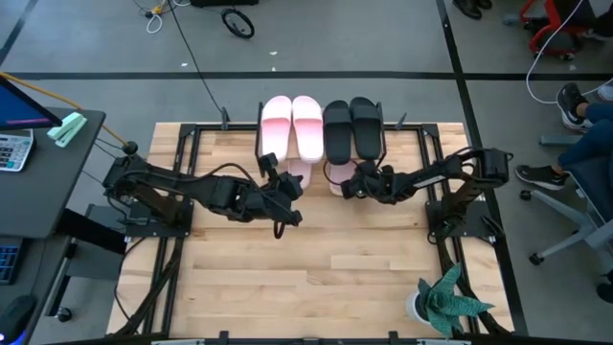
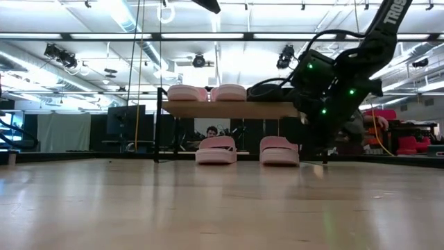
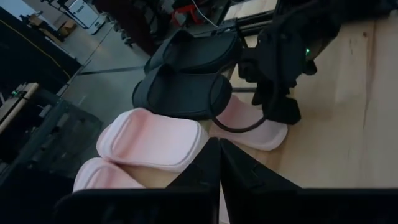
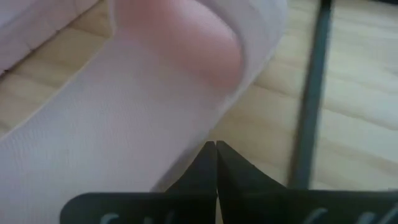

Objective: Pick and place slides into the shelf
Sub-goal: Adjust the pink slide under the shelf

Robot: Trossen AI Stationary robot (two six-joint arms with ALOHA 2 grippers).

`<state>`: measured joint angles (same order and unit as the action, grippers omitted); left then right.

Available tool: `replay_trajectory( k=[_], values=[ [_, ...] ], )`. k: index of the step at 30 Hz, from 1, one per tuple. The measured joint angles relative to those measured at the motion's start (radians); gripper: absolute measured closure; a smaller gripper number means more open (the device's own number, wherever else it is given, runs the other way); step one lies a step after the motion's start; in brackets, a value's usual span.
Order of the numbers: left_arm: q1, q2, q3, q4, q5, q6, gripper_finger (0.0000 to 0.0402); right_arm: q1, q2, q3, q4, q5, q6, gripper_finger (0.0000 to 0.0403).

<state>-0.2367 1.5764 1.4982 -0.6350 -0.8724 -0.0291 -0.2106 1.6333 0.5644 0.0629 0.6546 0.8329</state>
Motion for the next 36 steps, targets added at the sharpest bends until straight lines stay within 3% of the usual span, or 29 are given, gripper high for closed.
replay_trajectory(
  k=[8,13,18,30,36],
  values=[
    [-0.001,0.0,0.0,-0.013,-0.003,0.0,0.0393,-0.025,0.036,0.047,0.049,-0.026,-0.056,0.0403],
    [-0.002,0.0,0.0,-0.034,-0.004,-0.011,0.0394,-0.01,0.13,0.112,0.061,-0.05,-0.091,0.0403],
    [-0.004,0.001,0.0,-0.053,-0.004,-0.027,0.0382,0.024,0.231,0.177,0.062,0.01,-0.1,0.0403],
    [-0.003,0.001,0.0,-0.211,-0.007,-0.208,0.0388,0.063,0.225,0.232,0.048,-0.018,-0.157,0.0403],
    [-0.006,0.001,0.0,-0.289,-0.008,-0.312,0.0391,0.104,0.225,0.232,-0.058,0.035,-0.123,0.0403]
  ],
)
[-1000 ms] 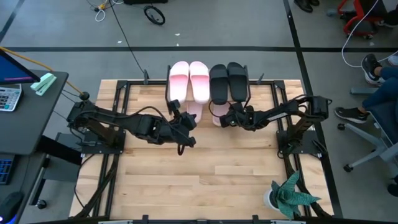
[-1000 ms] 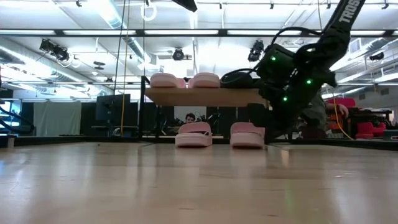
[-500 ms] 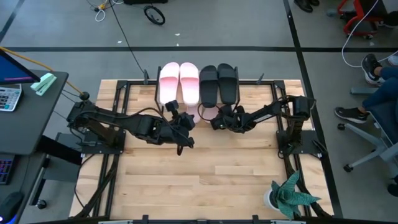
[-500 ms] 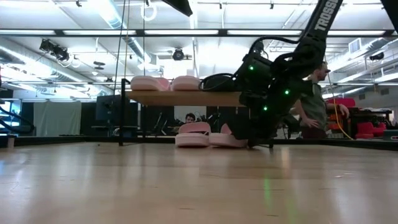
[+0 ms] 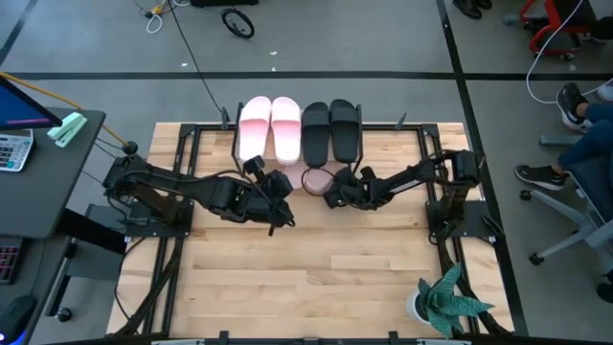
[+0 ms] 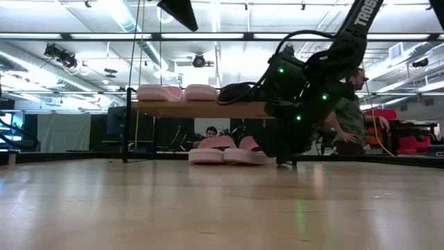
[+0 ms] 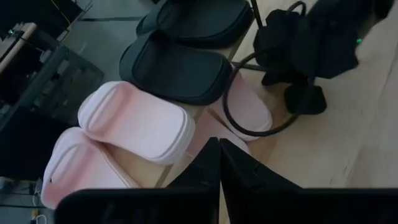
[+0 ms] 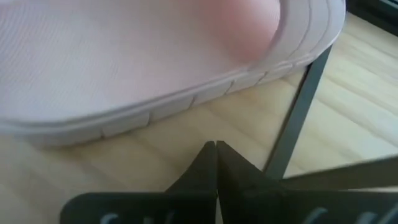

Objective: Pick and place slides into the shelf
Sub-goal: Adjust the pink slide under the shelf, then return to Home Position

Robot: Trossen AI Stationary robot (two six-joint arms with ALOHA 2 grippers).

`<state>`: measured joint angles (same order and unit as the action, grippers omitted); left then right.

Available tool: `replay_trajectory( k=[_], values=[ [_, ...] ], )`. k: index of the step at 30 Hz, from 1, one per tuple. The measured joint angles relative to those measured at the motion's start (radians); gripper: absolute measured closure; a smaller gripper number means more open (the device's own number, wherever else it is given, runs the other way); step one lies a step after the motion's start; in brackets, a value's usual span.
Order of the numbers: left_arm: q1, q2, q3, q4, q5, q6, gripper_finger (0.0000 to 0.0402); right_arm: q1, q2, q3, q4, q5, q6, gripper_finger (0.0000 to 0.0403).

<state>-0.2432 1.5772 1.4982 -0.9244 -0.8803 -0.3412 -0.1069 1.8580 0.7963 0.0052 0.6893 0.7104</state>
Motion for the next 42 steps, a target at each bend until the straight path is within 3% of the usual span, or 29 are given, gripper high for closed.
replay_trajectory(
  k=[10,15,18,23,29,33,37,42],
  values=[
    [-0.04,0.0,0.0,-0.008,-0.003,-0.049,0.0384,0.145,-0.009,-0.001,-0.012,0.069,0.016,0.0403],
    [-0.078,0.0,0.0,-0.03,-0.003,-0.066,0.0397,0.262,-0.097,-0.001,-0.017,0.134,0.013,0.0402],
    [-0.113,-0.005,0.0,-0.053,-0.017,-0.04,0.0394,0.35,-0.223,-0.001,-0.018,0.176,-0.14,0.0397],
    [-0.175,-0.034,0.002,-0.079,-0.018,0.052,0.0372,0.51,-0.494,-0.001,-0.02,0.145,-0.507,0.0387],
    [-0.197,-0.061,-0.001,-0.11,-0.003,-0.061,0.0356,0.675,-0.814,-0.001,-0.071,0.085,-0.526,0.0388],
    [-0.16,-0.181,0.0,-0.231,-0.046,-0.305,0.0354,0.761,-0.977,-0.001,-0.212,0.029,-0.519,0.0387],
    [-0.129,-0.307,0.001,-0.383,-0.106,-0.512,0.0359,0.824,-1.069,-0.002,-0.348,0.026,-0.442,0.0387],
    [-0.145,-0.406,0.001,-0.494,-0.112,-0.591,0.0367,0.859,-1.106,-0.002,-0.44,0.046,-0.418,0.0386]
  ],
)
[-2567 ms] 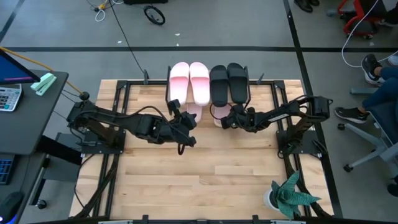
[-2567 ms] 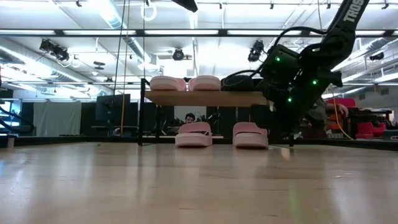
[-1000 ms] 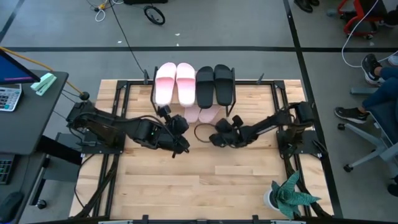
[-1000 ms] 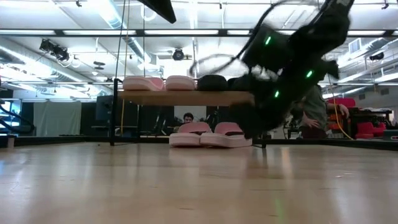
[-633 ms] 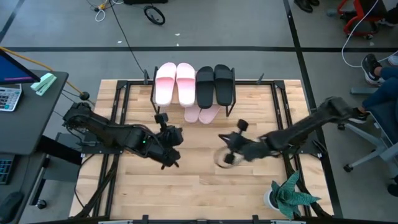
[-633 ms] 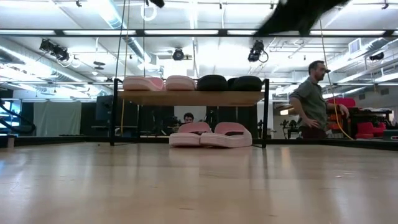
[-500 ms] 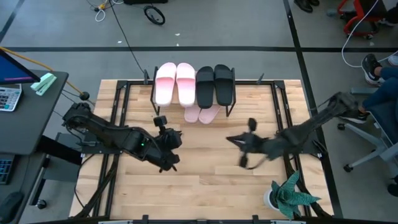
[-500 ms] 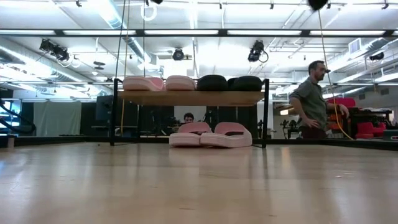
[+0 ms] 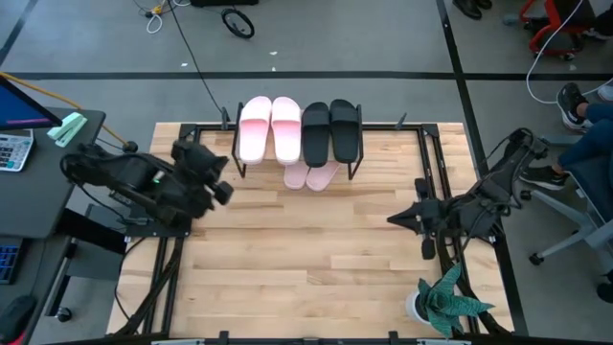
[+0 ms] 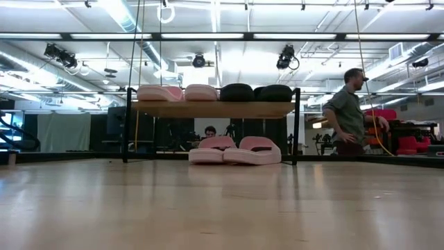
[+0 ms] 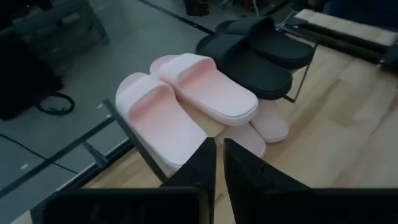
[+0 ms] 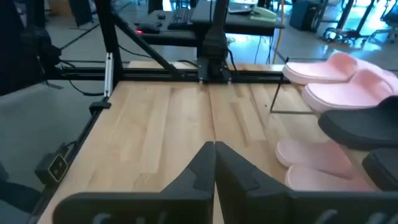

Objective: Pick and place slides into the shelf
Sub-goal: Return to Home Position

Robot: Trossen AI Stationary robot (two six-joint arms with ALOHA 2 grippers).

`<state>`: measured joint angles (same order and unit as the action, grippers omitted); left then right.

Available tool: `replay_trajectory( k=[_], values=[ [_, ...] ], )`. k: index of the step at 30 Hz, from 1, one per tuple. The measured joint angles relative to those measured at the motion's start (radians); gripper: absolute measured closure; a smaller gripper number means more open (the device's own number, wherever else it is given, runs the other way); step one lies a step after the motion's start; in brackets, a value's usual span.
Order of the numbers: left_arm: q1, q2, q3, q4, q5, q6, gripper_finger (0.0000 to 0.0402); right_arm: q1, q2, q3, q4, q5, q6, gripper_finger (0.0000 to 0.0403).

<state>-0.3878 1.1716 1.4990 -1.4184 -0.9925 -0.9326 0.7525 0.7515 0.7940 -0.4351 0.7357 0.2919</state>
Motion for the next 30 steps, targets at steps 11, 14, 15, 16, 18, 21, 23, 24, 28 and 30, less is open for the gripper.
replay_trajectory(
  k=[11,14,15,16,18,21,23,24,28,30],
  values=[
    [-0.147,-0.151,-0.001,0.007,-0.107,0.035,0.0363,0.004,-0.201,0.0,-0.015,-0.091,-0.11,0.0389],
    [-0.179,-0.214,-0.001,0.006,-0.108,0.036,0.036,0.004,-0.304,0.0,-0.014,-0.122,-0.118,0.0387],
    [-0.192,-0.229,-0.001,0.006,-0.108,0.04,0.0359,0.004,-0.329,-0.001,-0.006,-0.125,-0.122,0.0387],
    [-0.204,-0.242,-0.001,0.005,-0.109,0.05,0.0359,0.003,-0.345,-0.011,0.013,-0.127,-0.138,0.0387],
    [-0.228,-0.259,-0.001,0.004,-0.123,0.061,0.0359,0.003,-0.371,-0.057,0.022,-0.137,-0.175,0.0387],
    [-0.26,-0.279,-0.001,-0.01,-0.169,0.067,0.0364,0.003,-0.414,-0.13,0.068,-0.141,-0.198,0.0388],
    [-0.28,-0.295,-0.001,-0.033,-0.179,0.045,0.0367,0.003,-0.459,-0.174,0.071,-0.144,-0.189,0.0388],
    [-0.289,-0.301,-0.001,-0.04,-0.182,0.028,0.0369,0.003,-0.487,-0.193,0.082,-0.143,-0.178,0.0388],
    [-0.333,-0.328,-0.095,0.009,-0.211,0.0,0.0374,0.002,-0.59,-0.307,0.184,-0.176,-0.181,0.0388],
    [-0.351,-0.351,-0.185,0.064,-0.233,-0.003,0.0373,0.002,-0.628,-0.364,0.247,-0.201,-0.203,0.0388]
  ],
)
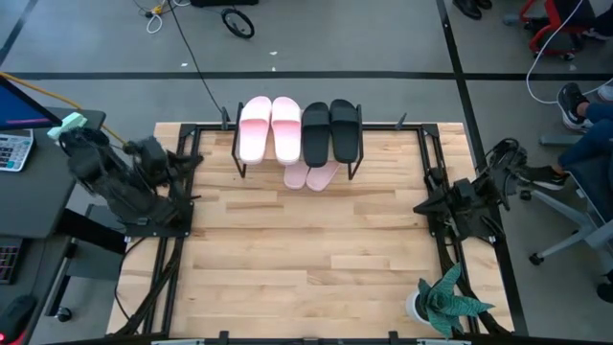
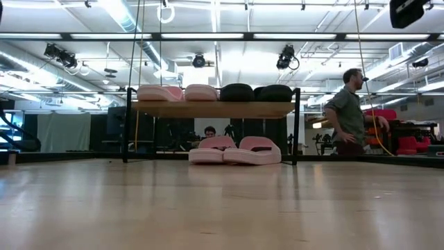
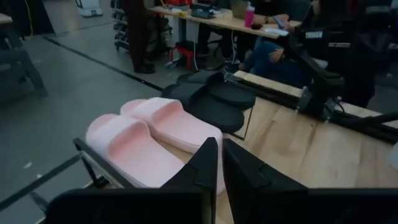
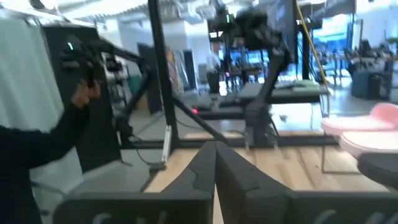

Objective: Pick and place slides into the shelf
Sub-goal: Return to Home Position

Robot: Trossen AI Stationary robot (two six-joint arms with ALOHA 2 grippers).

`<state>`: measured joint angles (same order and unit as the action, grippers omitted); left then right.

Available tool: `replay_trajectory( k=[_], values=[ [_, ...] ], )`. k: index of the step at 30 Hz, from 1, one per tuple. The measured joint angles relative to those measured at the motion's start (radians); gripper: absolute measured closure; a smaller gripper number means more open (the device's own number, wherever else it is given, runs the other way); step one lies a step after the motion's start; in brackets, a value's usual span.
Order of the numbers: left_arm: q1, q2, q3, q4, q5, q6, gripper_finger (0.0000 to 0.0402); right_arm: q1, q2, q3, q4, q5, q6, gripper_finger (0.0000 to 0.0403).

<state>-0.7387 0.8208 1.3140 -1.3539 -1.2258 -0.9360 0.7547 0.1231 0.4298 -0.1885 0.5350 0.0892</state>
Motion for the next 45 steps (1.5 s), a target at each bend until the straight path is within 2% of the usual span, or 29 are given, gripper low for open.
replay_trajectory(
  k=[4,7,13,16,23,31,35,41,45],
  values=[
    [-0.014,-0.072,-0.191,0.13,-0.049,-0.051,0.0367,0.0,-0.046,-0.072,0.065,-0.007,-0.018,0.0388],
    [-0.017,-0.118,-0.332,0.303,-0.049,-0.01,0.0362,0.0,-0.052,-0.091,0.065,0.016,-0.019,0.0389],
    [-0.012,-0.155,-0.547,0.773,0.068,0.348,0.0367,0.0,-0.052,-0.085,0.09,0.041,-0.054,0.0389],
    [0.019,-0.182,-0.601,0.916,0.139,0.487,0.0372,0.0,-0.053,-0.084,0.102,0.041,-0.089,0.0389],
    [0.145,-0.314,-0.69,1.049,0.245,0.613,0.0374,-0.002,-0.067,-0.083,0.073,0.04,-0.111,0.0389],
    [0.304,-0.384,-0.89,1.378,0.467,0.787,0.0362,-0.002,-0.095,-0.083,0.062,0.09,-0.112,0.0389],
    [0.394,-0.399,-0.937,1.404,0.552,0.777,0.0362,-0.002,-0.121,-0.082,0.047,0.095,-0.128,0.0389],
    [0.525,-0.399,-0.964,1.397,0.596,0.728,0.0371,-0.027,-0.122,-0.082,0.004,0.127,-0.113,0.0389],
    [0.591,-0.398,-1.0,1.408,0.693,0.682,0.0374,-0.04,-0.122,-0.082,-0.036,0.123,-0.068,0.0389]
  ],
)
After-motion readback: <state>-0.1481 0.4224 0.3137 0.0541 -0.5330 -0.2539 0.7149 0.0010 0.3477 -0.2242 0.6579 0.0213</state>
